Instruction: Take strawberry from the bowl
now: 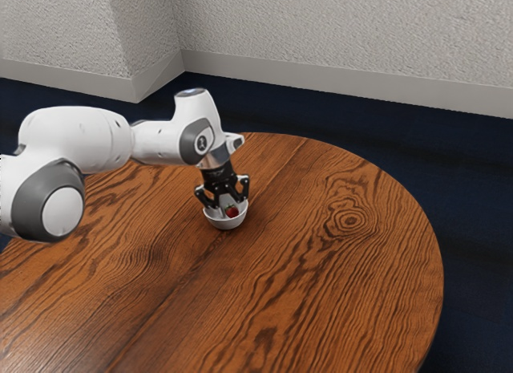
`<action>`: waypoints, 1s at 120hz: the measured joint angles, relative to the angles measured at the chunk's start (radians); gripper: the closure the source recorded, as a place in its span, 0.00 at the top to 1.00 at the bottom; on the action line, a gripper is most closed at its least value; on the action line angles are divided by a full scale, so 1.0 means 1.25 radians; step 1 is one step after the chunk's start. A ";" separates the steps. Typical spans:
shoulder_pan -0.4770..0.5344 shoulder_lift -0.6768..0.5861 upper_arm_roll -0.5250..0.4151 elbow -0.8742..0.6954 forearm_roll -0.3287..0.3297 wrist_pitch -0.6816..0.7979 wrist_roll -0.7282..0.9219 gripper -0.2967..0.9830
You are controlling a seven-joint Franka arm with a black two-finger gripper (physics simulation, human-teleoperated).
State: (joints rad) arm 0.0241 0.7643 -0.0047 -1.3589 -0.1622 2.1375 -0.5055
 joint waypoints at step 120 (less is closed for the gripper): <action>-0.012 0.048 0.031 0.033 0.002 0.047 -0.037 0.32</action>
State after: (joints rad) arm 0.0091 0.8241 0.0338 -1.3179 -0.1595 2.1958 -0.5523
